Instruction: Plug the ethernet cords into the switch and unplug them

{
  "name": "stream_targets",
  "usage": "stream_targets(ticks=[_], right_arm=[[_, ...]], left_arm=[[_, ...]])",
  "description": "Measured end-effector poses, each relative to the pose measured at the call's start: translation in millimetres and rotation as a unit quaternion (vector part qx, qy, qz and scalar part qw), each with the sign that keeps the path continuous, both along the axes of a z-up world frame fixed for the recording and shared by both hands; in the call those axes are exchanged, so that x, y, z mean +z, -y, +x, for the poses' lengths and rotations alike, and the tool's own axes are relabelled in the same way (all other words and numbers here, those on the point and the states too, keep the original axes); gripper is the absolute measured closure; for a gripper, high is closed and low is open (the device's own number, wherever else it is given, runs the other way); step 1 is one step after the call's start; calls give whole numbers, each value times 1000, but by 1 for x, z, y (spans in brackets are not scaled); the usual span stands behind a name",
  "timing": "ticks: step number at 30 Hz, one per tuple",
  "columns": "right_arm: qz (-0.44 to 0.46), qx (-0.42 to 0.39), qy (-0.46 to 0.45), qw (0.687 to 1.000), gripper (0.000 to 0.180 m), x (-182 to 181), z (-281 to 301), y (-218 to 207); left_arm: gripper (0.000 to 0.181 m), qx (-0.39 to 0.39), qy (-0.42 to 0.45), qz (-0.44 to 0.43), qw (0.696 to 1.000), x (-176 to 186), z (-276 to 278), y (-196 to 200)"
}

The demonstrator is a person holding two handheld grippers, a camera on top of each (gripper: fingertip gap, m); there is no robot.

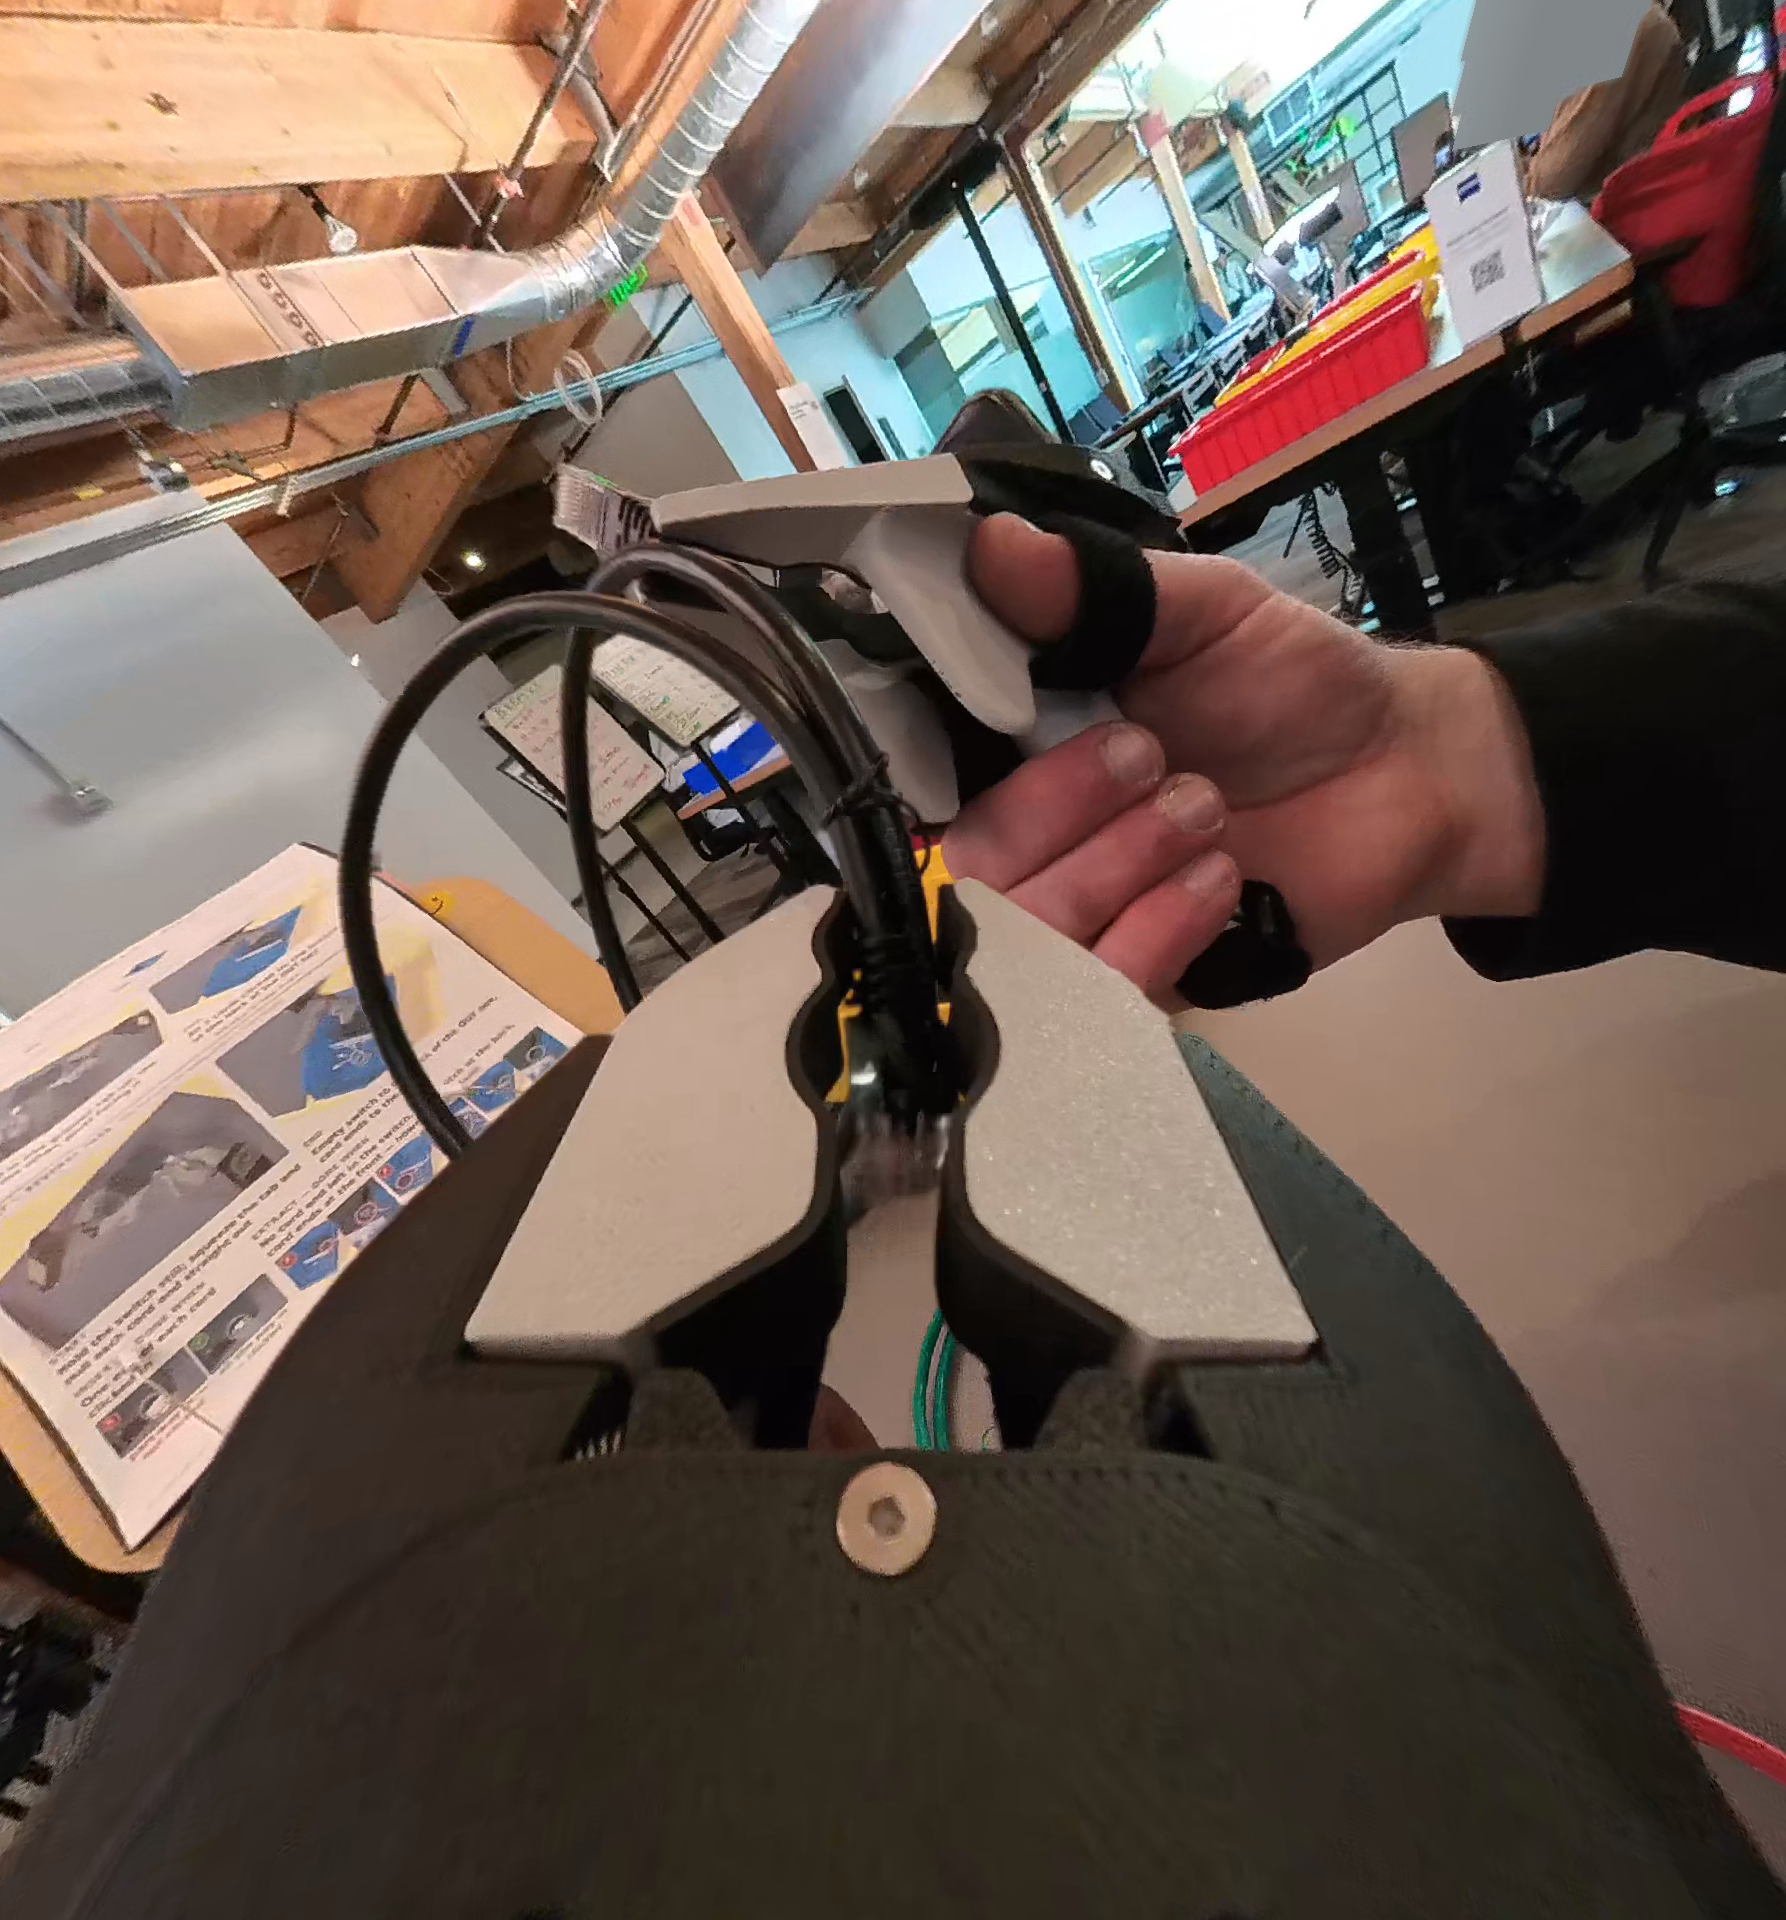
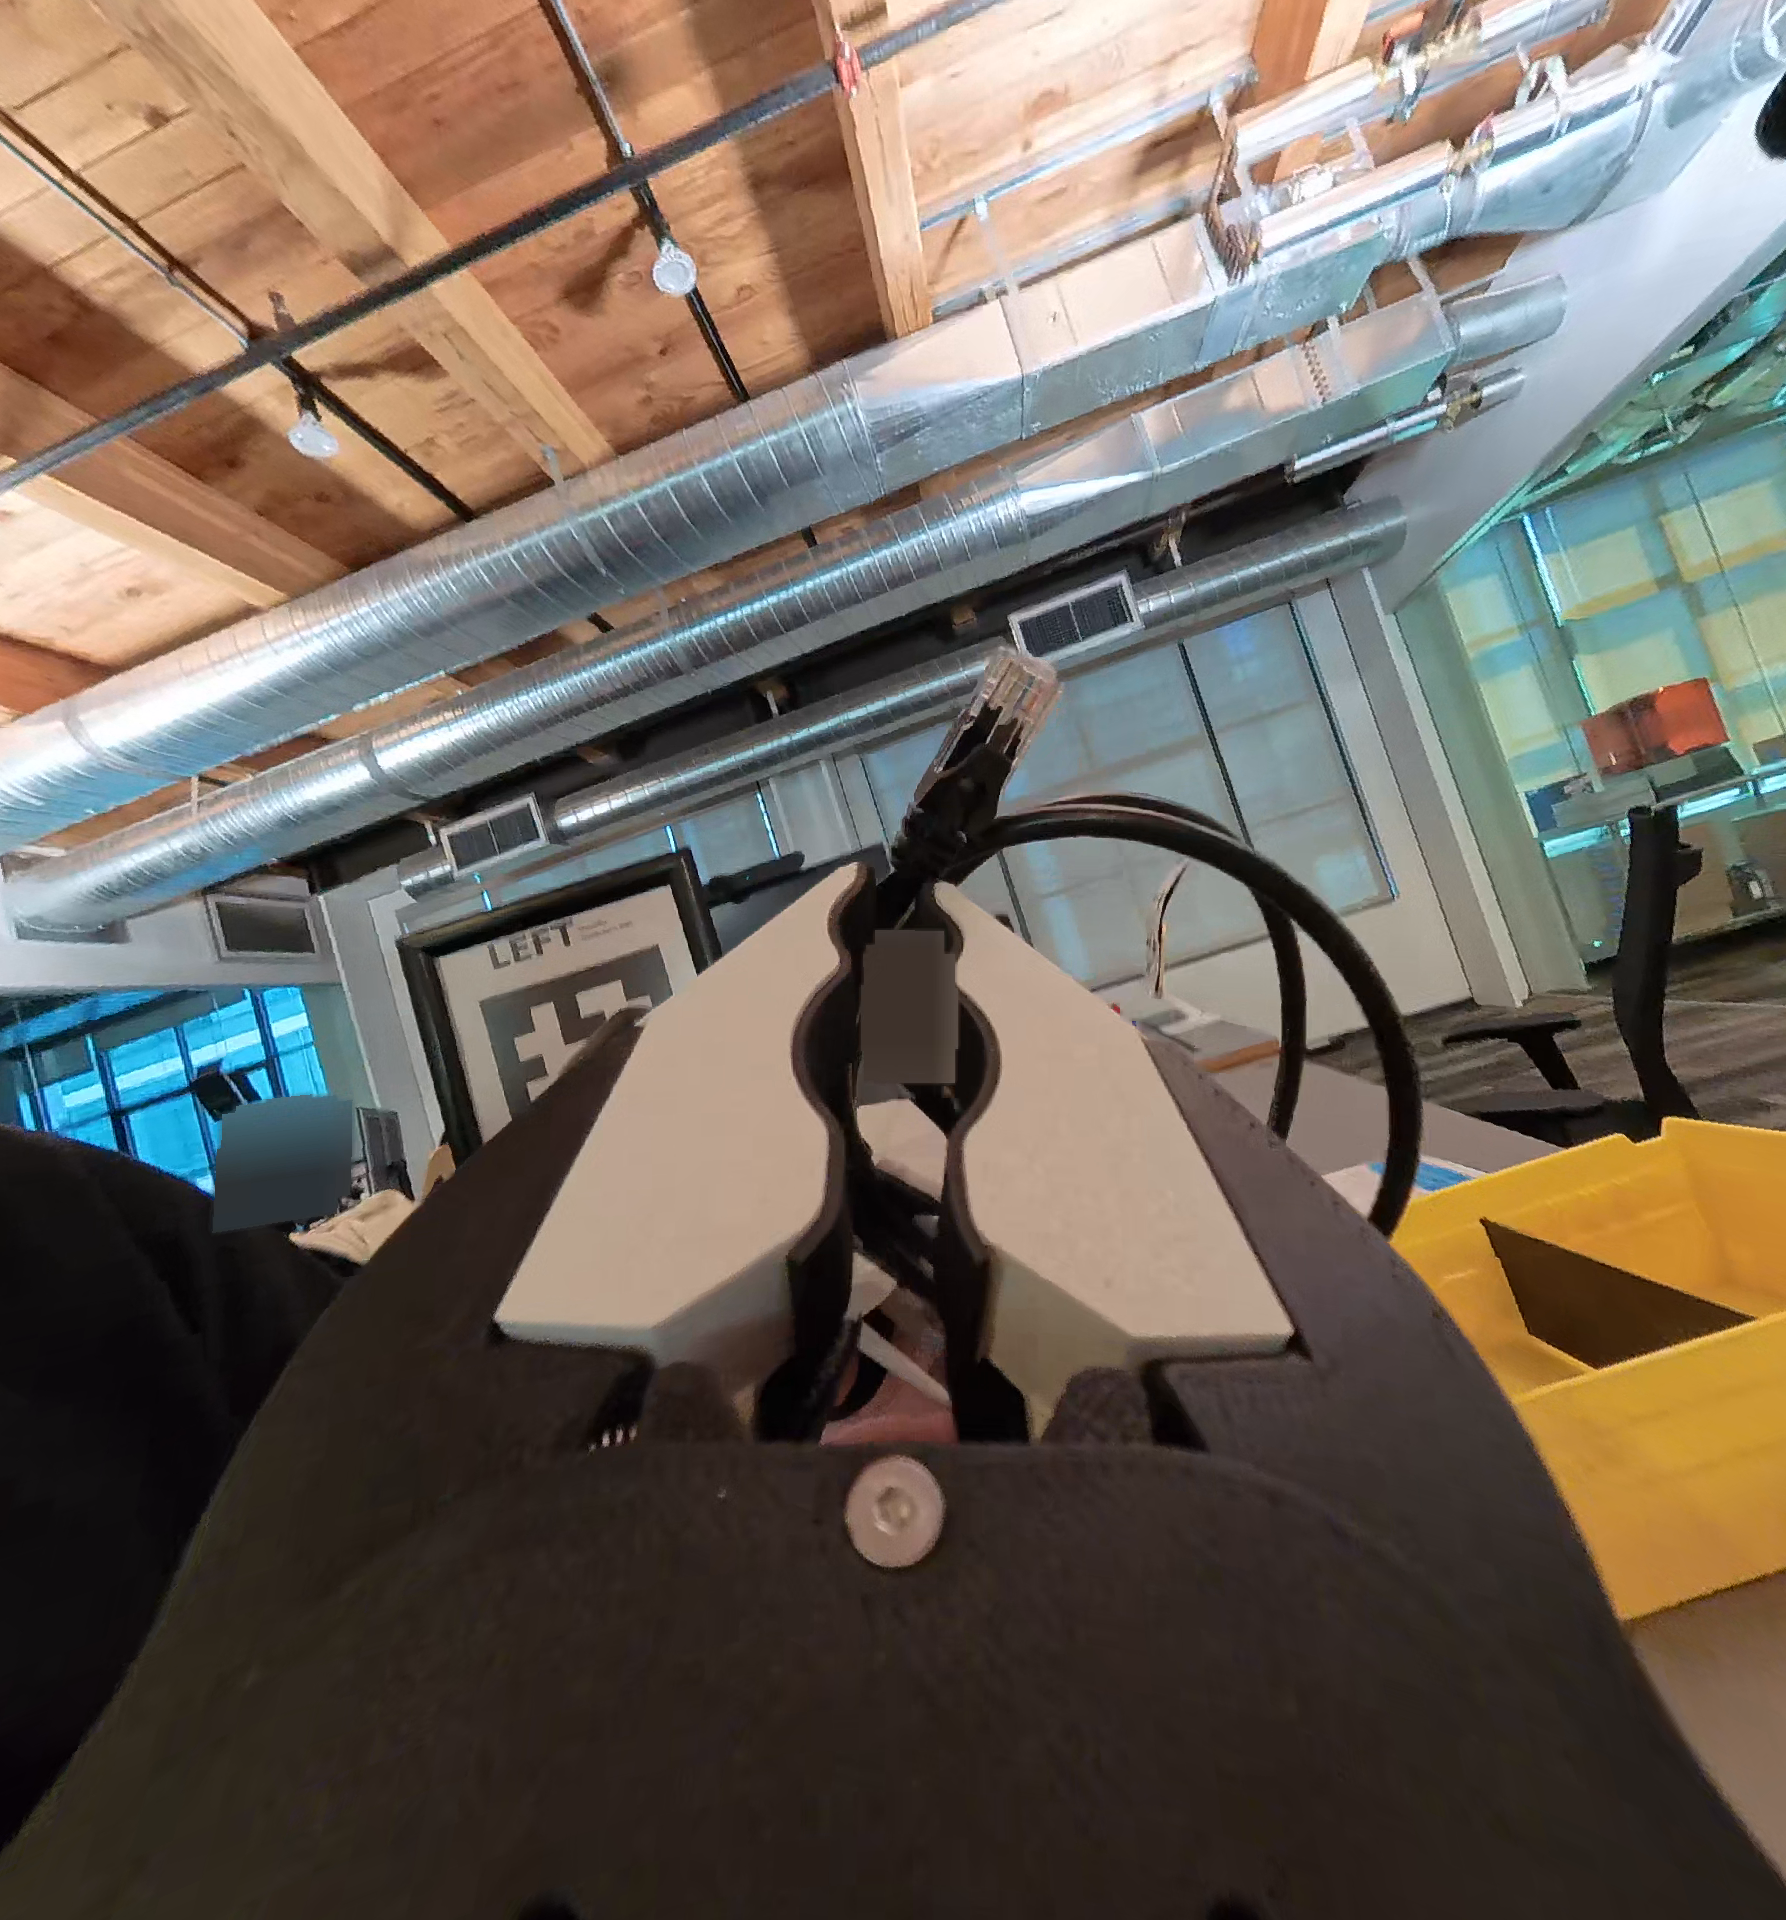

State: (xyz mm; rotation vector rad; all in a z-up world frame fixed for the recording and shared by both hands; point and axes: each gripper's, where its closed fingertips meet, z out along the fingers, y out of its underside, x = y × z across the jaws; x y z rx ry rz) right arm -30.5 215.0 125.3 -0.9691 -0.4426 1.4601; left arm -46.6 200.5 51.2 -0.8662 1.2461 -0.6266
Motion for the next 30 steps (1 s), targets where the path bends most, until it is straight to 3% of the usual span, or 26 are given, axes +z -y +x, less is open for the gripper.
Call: stream_targets(ticks=[12,20,27,30], right_arm=[[8,-60,-3,998,178,16,16,1],[5,-112,13,994,178,25,21,1],[39,-122,24,991,178,37,30,12],[27,-143,23,989,178,36,30,10]], left_arm=[[170,36,-1,3,999,5,2,-6],[171,96,-40,62,993,9,4,-6],[171,76,-33,37,996,20,10,10],[170,88,-51,65,993,16,12,8]])
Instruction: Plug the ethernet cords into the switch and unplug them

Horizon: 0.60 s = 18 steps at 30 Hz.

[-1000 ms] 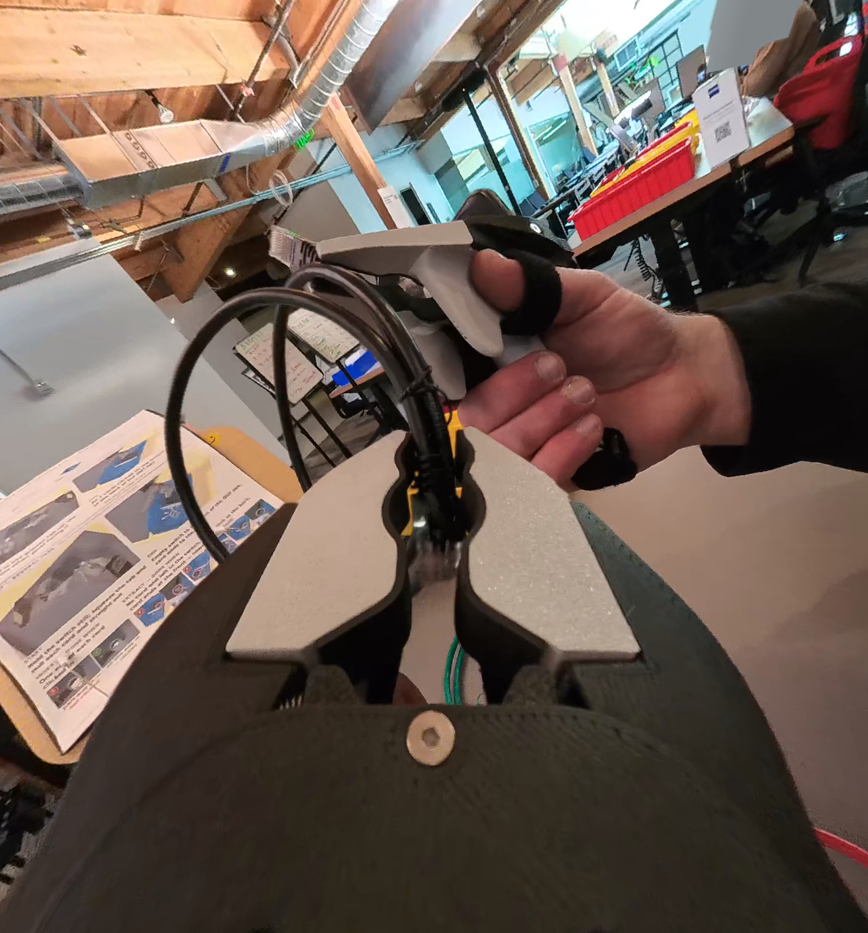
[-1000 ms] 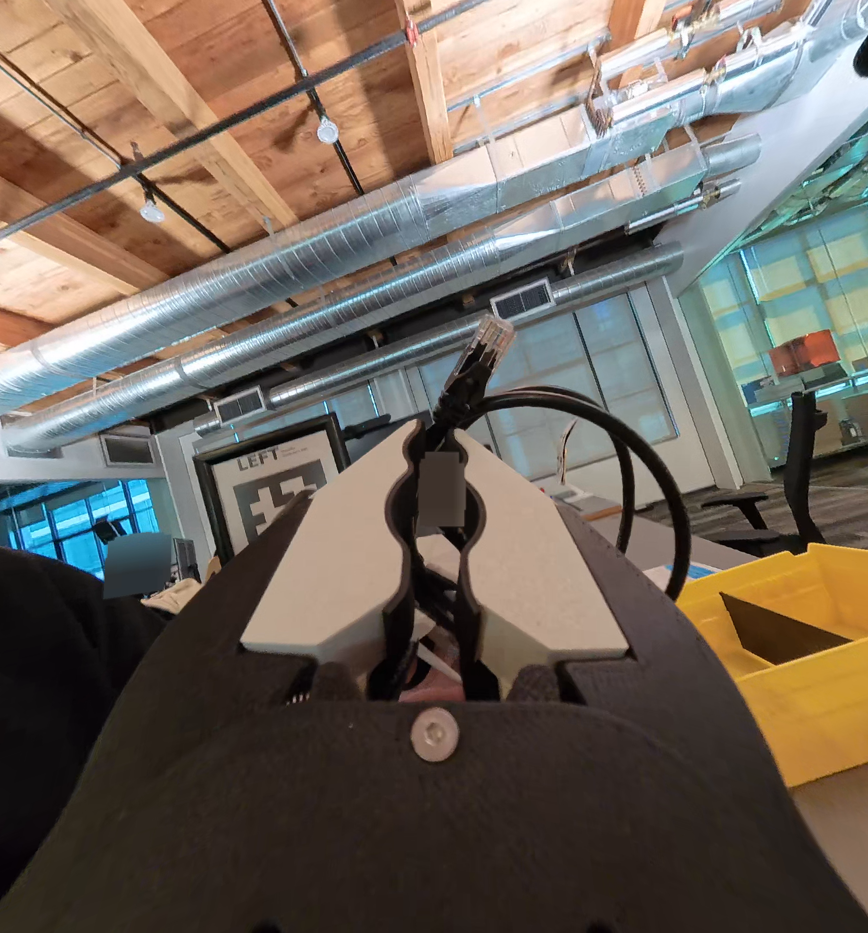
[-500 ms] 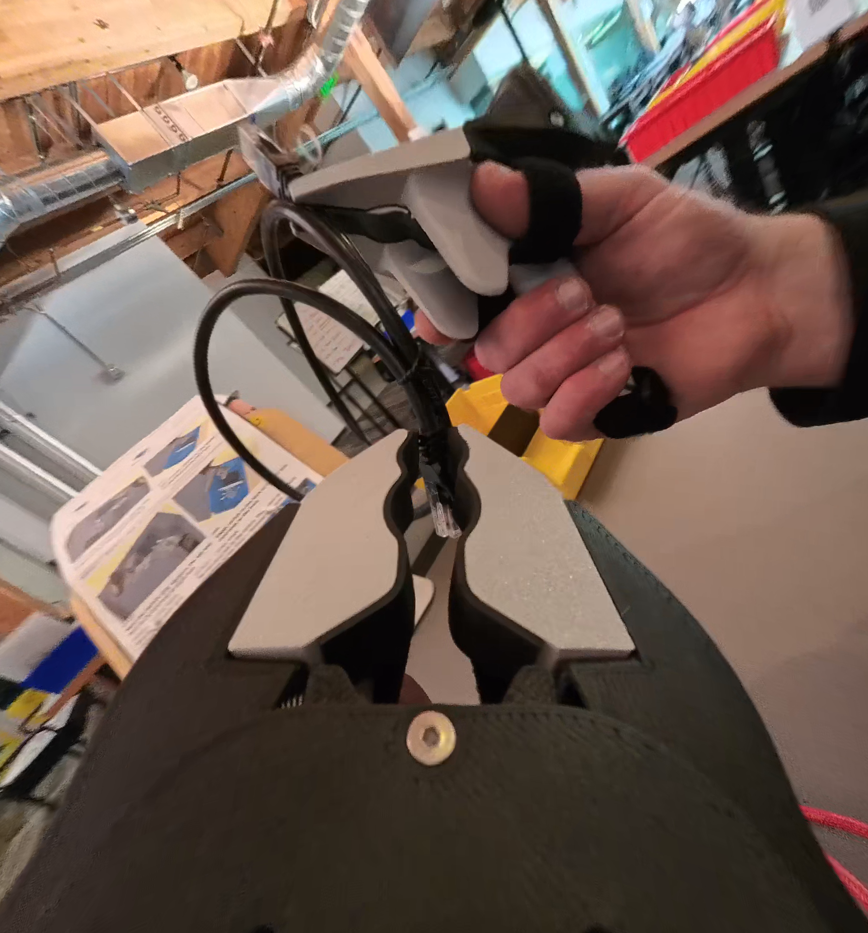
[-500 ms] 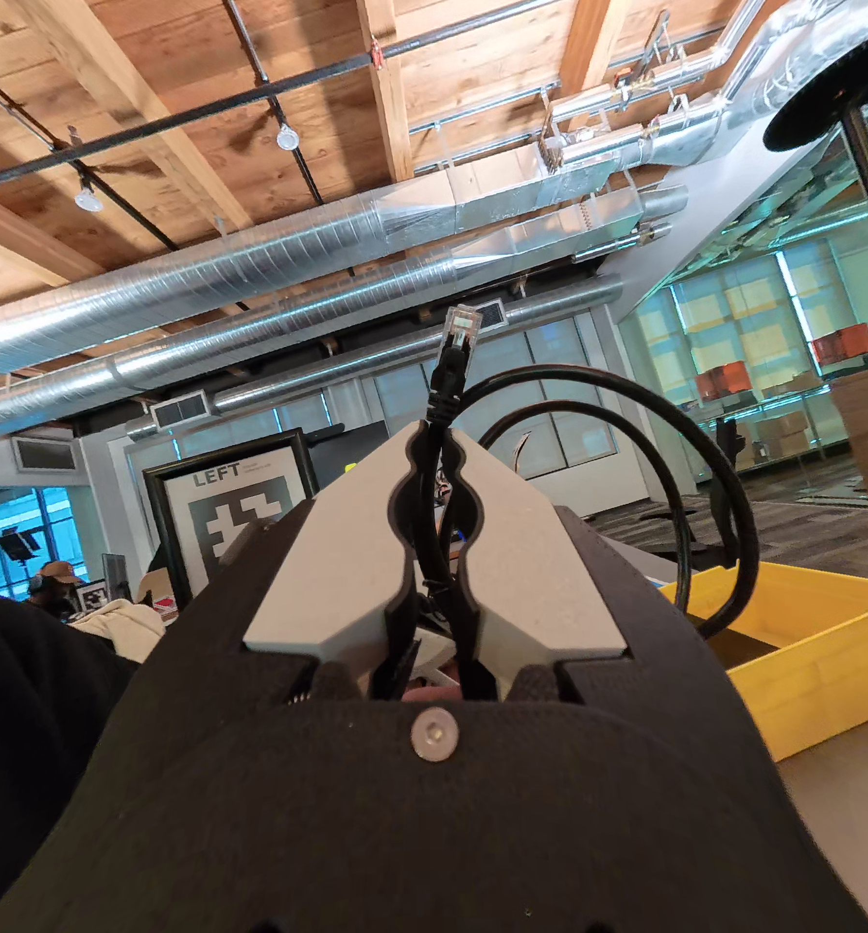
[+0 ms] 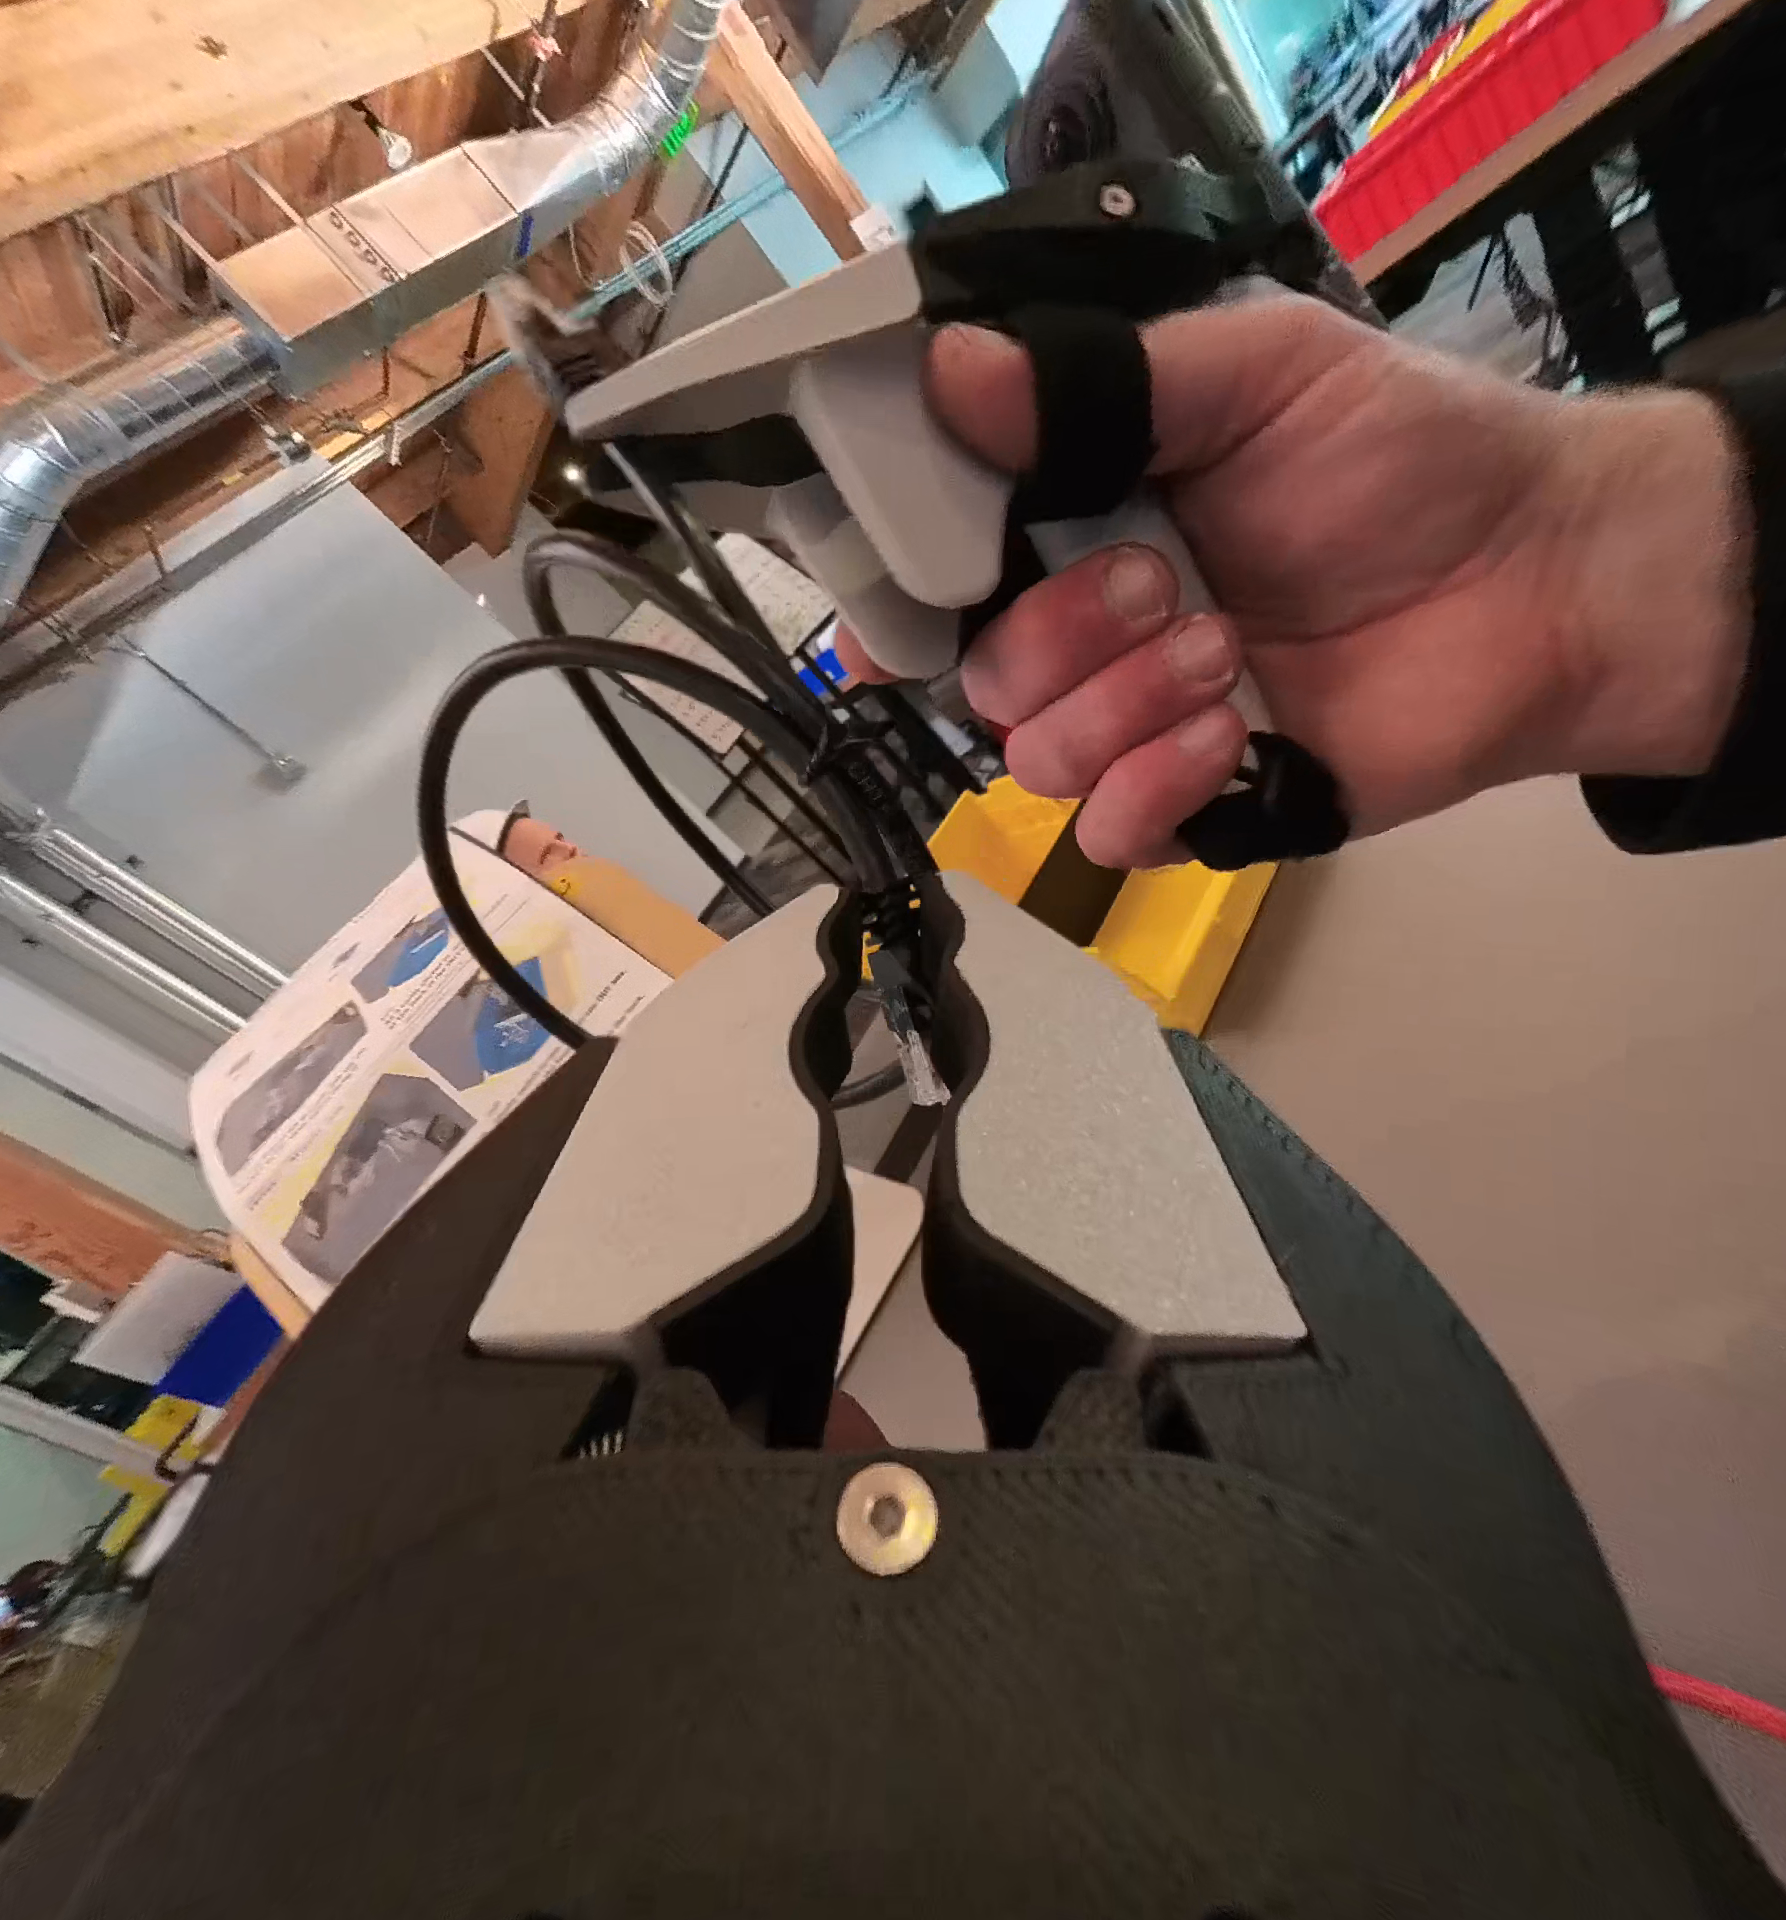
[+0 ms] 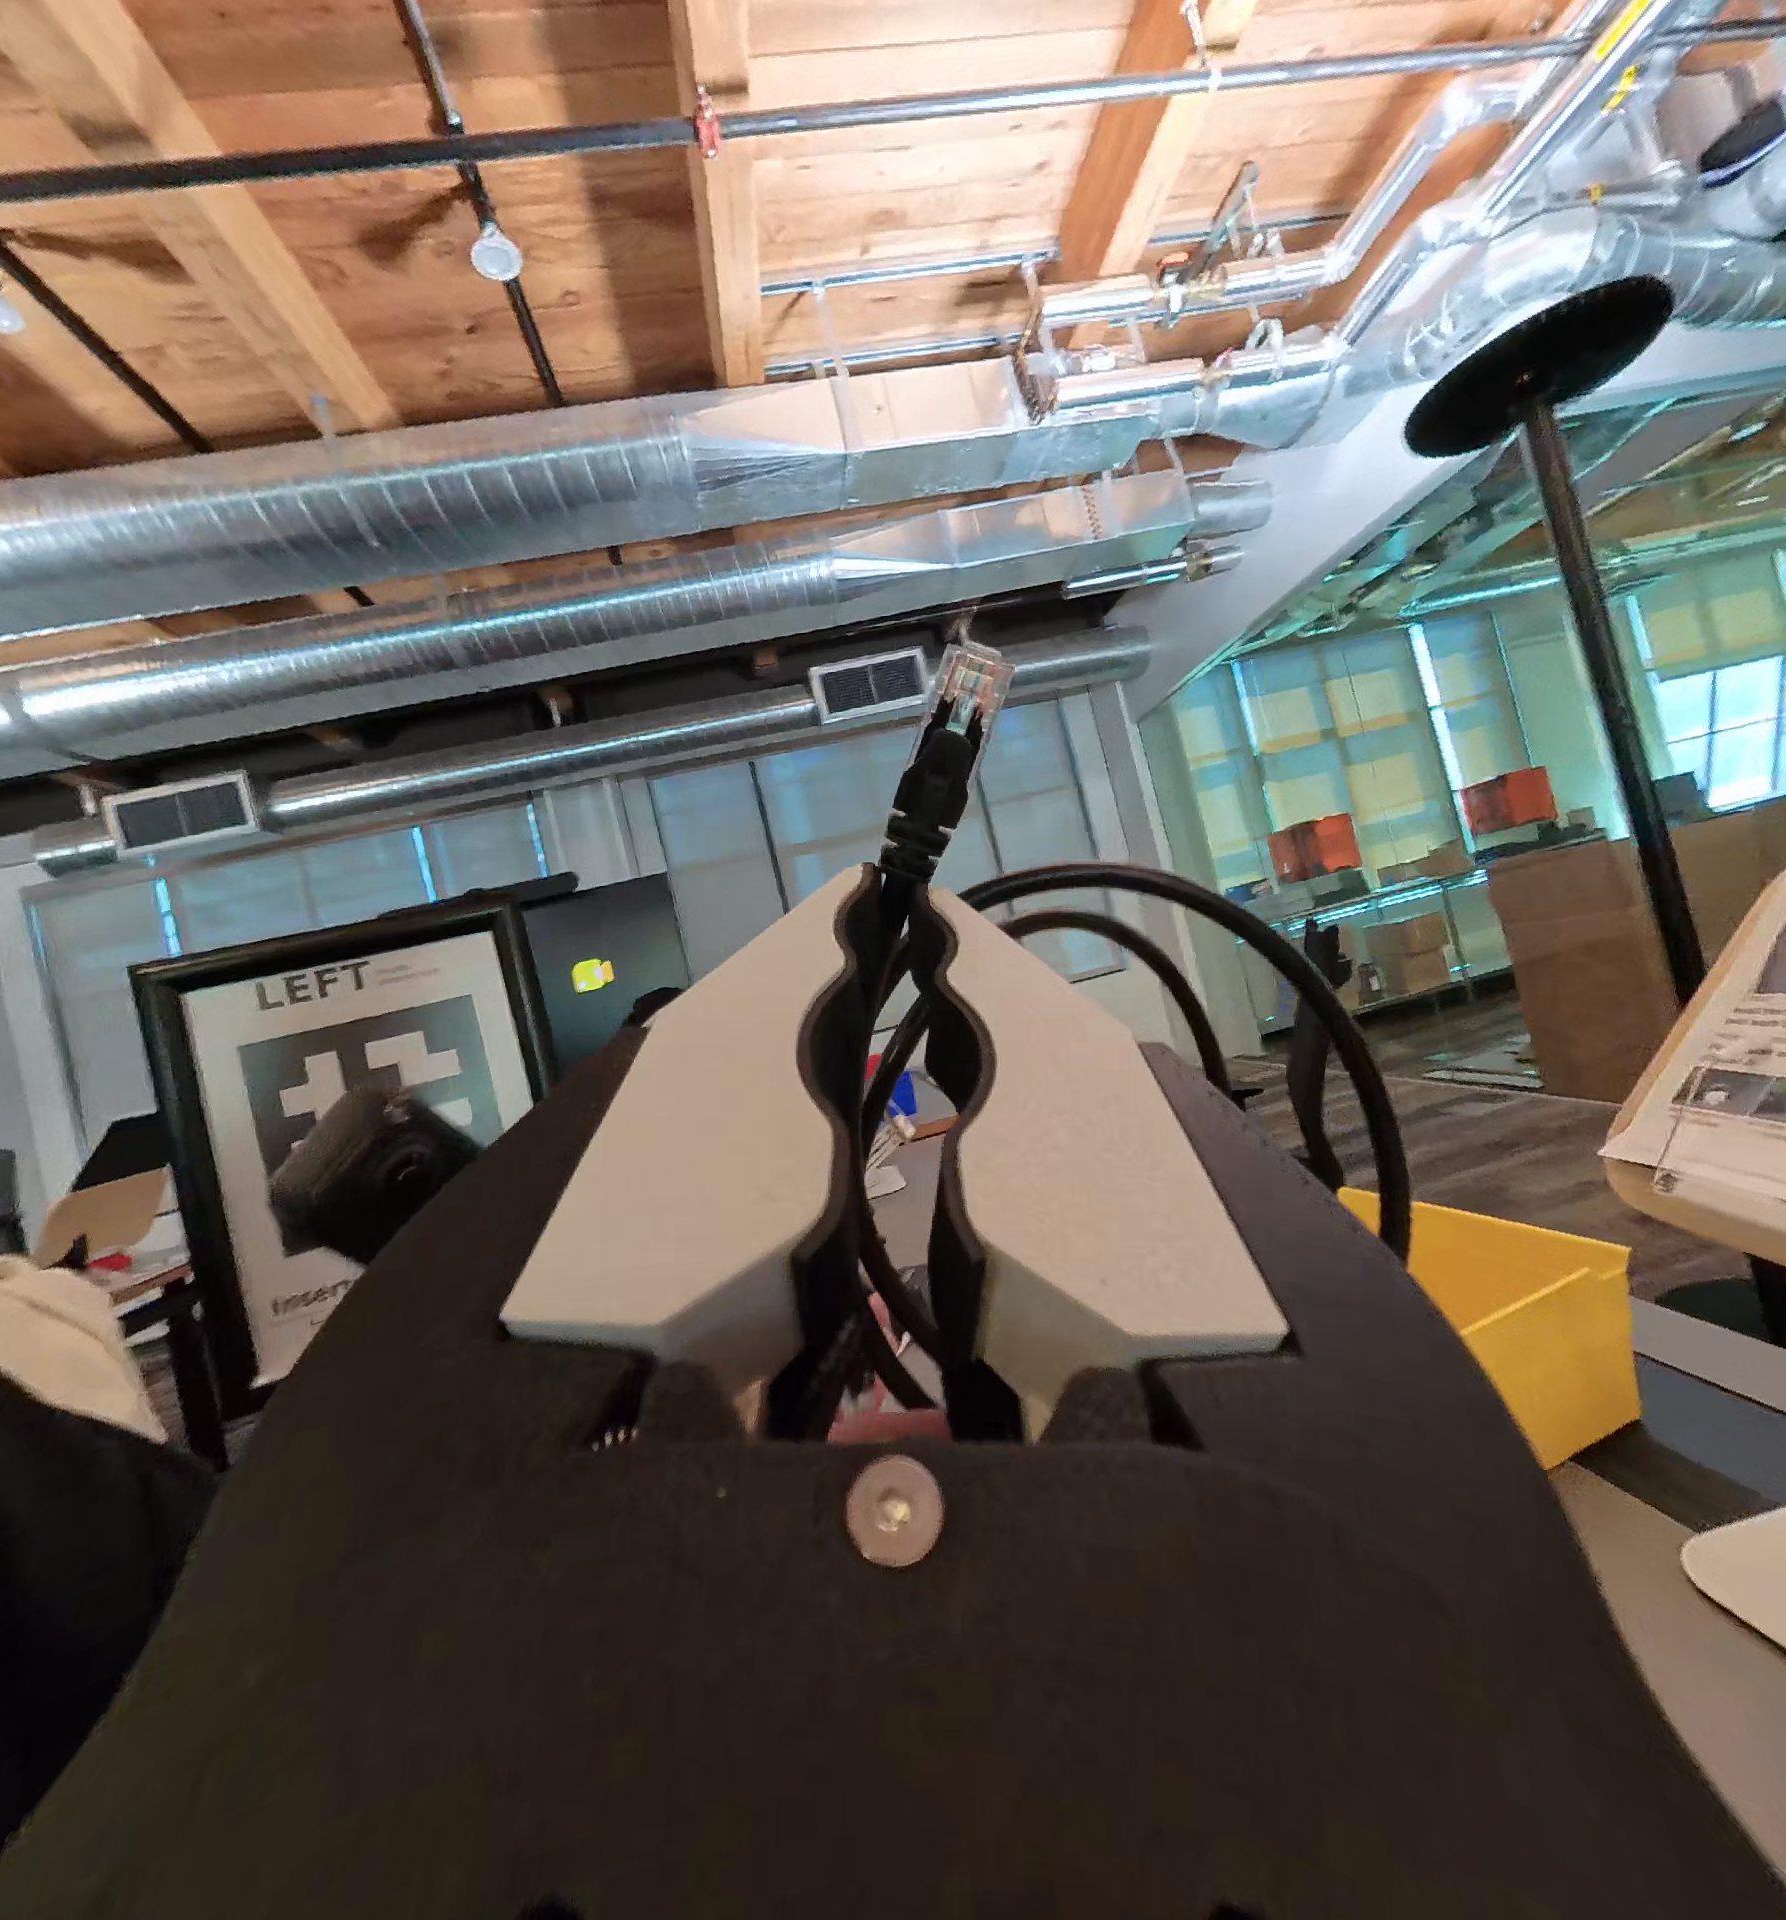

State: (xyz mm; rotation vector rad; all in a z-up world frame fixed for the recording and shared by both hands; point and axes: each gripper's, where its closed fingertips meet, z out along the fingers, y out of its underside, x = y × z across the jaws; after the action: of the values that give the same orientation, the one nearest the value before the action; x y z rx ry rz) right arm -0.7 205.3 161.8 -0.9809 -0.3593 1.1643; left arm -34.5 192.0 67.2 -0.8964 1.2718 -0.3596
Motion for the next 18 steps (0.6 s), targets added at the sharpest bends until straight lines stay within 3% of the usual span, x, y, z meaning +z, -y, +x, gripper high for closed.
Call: stream_targets(ticks=[7,11,15,18], right_arm=[[-42,-76,-24,996,179,-4,32,-18],[-55,-117,-45,991,178,-2,66,-24],[-63,-184,-75,978,179,-3,127,-26],[-47,-227,-55,971,179,3,155,-16]], left_arm=[[170,26,-91,86,992,-31,18,16],[170,-3,-168,97,981,-67,34,37],[171,-87,-301,87,946,-136,44,76],[171,-102,-297,75,946,-143,51,84]])
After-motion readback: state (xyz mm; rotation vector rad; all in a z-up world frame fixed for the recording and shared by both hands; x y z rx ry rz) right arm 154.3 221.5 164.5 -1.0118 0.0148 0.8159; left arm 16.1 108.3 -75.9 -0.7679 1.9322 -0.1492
